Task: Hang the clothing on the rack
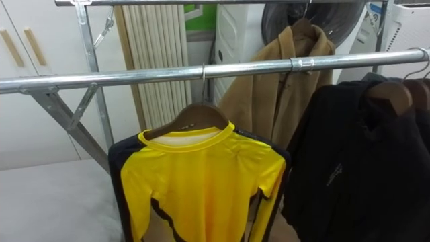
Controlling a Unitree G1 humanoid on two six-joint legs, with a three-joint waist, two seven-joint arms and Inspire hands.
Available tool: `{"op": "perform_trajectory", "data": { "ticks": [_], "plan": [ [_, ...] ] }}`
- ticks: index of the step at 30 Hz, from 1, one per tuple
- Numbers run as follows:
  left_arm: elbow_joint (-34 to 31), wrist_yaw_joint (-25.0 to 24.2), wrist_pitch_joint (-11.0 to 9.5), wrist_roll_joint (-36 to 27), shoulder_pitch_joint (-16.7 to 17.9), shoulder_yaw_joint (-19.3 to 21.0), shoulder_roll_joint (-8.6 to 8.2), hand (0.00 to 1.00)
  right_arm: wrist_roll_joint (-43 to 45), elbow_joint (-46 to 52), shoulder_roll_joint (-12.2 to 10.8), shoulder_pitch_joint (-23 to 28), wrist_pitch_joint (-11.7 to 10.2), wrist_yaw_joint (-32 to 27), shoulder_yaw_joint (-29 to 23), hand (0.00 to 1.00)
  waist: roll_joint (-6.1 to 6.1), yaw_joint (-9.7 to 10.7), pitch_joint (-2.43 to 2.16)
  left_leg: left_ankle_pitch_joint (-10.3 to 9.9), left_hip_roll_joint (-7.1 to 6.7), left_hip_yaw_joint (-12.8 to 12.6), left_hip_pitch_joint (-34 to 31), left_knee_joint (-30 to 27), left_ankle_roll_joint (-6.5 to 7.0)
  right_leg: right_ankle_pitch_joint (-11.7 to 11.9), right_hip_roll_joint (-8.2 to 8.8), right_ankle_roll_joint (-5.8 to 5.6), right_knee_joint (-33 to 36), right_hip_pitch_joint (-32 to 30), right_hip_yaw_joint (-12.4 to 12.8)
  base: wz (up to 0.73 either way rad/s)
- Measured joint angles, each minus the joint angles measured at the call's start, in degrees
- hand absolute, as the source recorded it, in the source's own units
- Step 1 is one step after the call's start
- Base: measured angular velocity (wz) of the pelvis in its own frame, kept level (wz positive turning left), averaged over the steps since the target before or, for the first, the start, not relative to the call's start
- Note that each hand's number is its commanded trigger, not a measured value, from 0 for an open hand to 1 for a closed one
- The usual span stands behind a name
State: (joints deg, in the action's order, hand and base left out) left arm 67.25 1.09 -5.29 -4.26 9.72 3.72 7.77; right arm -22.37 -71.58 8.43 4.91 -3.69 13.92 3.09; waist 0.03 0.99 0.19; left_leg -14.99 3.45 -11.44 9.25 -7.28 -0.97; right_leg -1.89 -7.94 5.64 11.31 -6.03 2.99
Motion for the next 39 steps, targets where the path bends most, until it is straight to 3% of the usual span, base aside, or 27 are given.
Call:
{"op": "perform_trajectory", "data": {
  "ticks": [6, 10, 14, 18, 21, 22, 23, 24, 26, 27, 28, 29, 32, 34, 35, 37, 39],
  "plan": [
    [-0.1, -0.3, -0.1, -2.8, 0.7, -0.5, -0.12, 0.0, 0.4, 0.5, 0.1, -0.3, 0.0, 0.0, 0.8, 0.0, 0.28, -1.2, -0.03, 0.0, 0.14, 0.9, -0.7, -0.5, -0.1, 0.0, 0.25, 0.15, -0.5, -0.1, -1.2, 0.1],
    [-0.3, -0.6, -0.1, -3.1, 0.4, -0.6, -0.47, 0.0, 2.9, 0.7, 0.3, -1.4, 0.0, -0.3, 2.4, 0.0, 0.92, -2.0, -0.05, 0.1, 0.04, 3.5, -2.2, -0.7, -0.15, -0.5, 1.12, 0.28, -0.6, -0.5, -3.4, 0.3],
    [-0.9, -0.8, -0.9, -3.1, -0.3, -1.7, -0.89, 0.0, 8.4, 0.6, 0.4, -3.3, -0.1, -0.8, 3.8, 0.0, 1.7, -3.0, -0.13, 0.2, -0.08, 7.0, -5.8, -3.9, -0.24, -1.2, 2.69, 0.55, -0.8, -1.0, -7.9, 0.56],
    [-0.8, -1.8, -2.1, -3.0, -1.3, -1.7, -1.46, 0.0, 12.4, 0.3, 0.4, -5.1, -0.1, -0.9, 4.5, 0.0, 2.32, -3.4, 0.0, 1.2, -0.02, 5.8, -8.3, -5.9, -0.74, -2.4, 4.76, 0.8, -0.4, -0.8, -14.1, 0.92],
    [-1.5, -3.1, -2.2, -3.0, -2.6, -1.6, -1.57, 0.0, 14.8, 0.3, 0.5, -6.2, 0.1, -1.2, 4.9, 0.0, 1.87, -5.4, 0.05, 3.7, 0.17, 1.6, -11.2, -6.4, -1.04, -3.1, 6.78, 1.28, -0.6, -0.8, -20.1, 1.13],
    [-2.4, -3.8, -2.2, -2.9, -3.2, -1.6, -1.6, 0.0, 16.7, 0.3, 0.5, -6.5, 0.2, -1.2, 4.4, 0.0, 1.17, -5.4, 0.42, 4.9, 0.6, -1.9, -12.0, -6.4, -0.95, -4.1, 8.14, 1.41, -0.5, -0.9, -23.8, 1.59],
    [-3.1, -4.7, -2.2, -2.9, -3.3, -1.6, -1.68, 0.0, 18.7, 0.4, 0.5, -6.5, 0.8, -1.2, 3.8, 0.0, 0.55, -5.7, 0.27, 5.1, 1.63, -5.8, -12.7, -8.3, -0.79, -5.3, 9.14, 1.68, -0.1, -0.7, -27.2, 1.53],
    [-3.1, -5.2, -2.2, -2.9, -3.4, -1.6, -1.77, 0.0, 19.1, 0.4, 0.6, -6.6, 1.1, -1.2, 3.3, 0.0, 0.39, -6.1, 0.2, 4.6, 2.17, -7.7, -12.8, -9.9, -0.46, -5.9, 9.55, 1.82, 0.4, -0.6, -28.5, 1.4],
    [-3.1, -6.5, -1.9, -2.9, -3.7, -1.8, -1.87, 0.0, 19.4, 0.4, 0.6, -7.3, 2.2, -2.6, 2.4, 0.0, 0.42, -6.0, 0.27, 1.6, 5.4, -14.9, -12.1, -17.3, 0.35, -7.4, 10.36, 1.58, 1.2, 1.2, -35.0, 1.41],
    [-3.1, -6.6, -1.9, -2.8, -4.0, -1.8, -1.9, 0.0, 19.3, 0.3, 0.7, -7.5, 2.4, -3.0, 2.2, 0.0, 0.4, -5.9, 0.3, 0.9, 6.17, -16.3, -11.9, -18.8, 0.49, -7.7, 10.6, 1.63, 1.6, 1.4, -36.7, 1.56],
    [-3.0, -6.9, -1.7, -2.4, -4.3, -1.8, -2.02, 0.0, 18.2, 0.1, 0.8, -7.6, 2.6, -3.6, 1.4, 0.0, 0.41, -5.8, 0.34, -0.2, 6.96, -17.5, -11.0, -20.4, 0.85, -8.3, 10.9, 1.61, 1.8, 2.1, -40.5, 1.55],
    [-2.9, -6.9, -1.6, -2.3, -4.3, -1.8, -2.06, 0.0, 18.1, -0.1, 0.9, -7.6, 2.6, -4.1, 0.2, 0.0, 0.32, -5.7, 0.38, -0.8, 7.07, -18.5, -9.3, -20.0, 0.58, -9.1, 11.53, 1.48, 2.4, 2.7, -43.6, 1.61],
    [-3.0, -6.9, 0.0, -2.4, -3.5, -1.7, -1.98, 0.0, 18.2, -0.1, 2.0, -7.7, 2.6, -5.4, -0.7, 0.0, 0.62, -6.2, 0.16, -1.9, 5.59, -19.0, -5.8, -14.3, -0.77, -10.6, 12.45, 0.38, 4.3, 2.9, -48.2, 1.2],
    [-3.1, -6.4, 0.6, -2.5, -2.1, -1.4, -1.61, 0.0, 18.2, 0.0, 1.9, -8.3, 2.4, -5.6, -1.0, 0.0, 0.38, -6.1, 0.18, -2.0, 4.76, -18.4, -5.7, -11.0, -0.96, -10.9, 13.45, -0.21, 5.6, 2.6, -50.6, 0.72],
    [-3.1, -6.2, 0.8, -3.5, -1.5, -0.3, -1.89, 0.0, 18.2, 0.1, 1.6, -8.2, 2.5, -5.6, -1.0, 0.0, 0.07, -6.2, 0.03, -2.1, 4.77, -17.7, -6.2, -9.4, -1.17, -10.7, 14.26, -2.42, 6.5, 2.4, -51.8, 0.64],
    [-3.0, -6.1, 1.0, -5.4, -1.4, 0.2, -1.97, 0.0, 17.8, 0.0, 1.1, -8.2, 2.6, -5.5, -1.0, 0.0, -0.14, -6.3, -0.39, -1.7, 4.68, -17.0, -6.3, -7.5, -0.91, -9.2, 14.63, -4.13, 6.5, 2.4, -51.7, 0.52],
    [-2.3, -6.1, 1.0, -5.5, -1.2, 0.7, -1.91, 0.0, 17.1, 0.0, 1.1, -7.7, 2.8, -5.2, -0.9, 0.0, -0.36, -6.0, -0.47, -1.0, 4.29, -15.5, -6.3, -7.2, -0.77, -8.7, 15.25, -4.1, 6.8, 3.2, -51.5, 0.53]
  ]
}}
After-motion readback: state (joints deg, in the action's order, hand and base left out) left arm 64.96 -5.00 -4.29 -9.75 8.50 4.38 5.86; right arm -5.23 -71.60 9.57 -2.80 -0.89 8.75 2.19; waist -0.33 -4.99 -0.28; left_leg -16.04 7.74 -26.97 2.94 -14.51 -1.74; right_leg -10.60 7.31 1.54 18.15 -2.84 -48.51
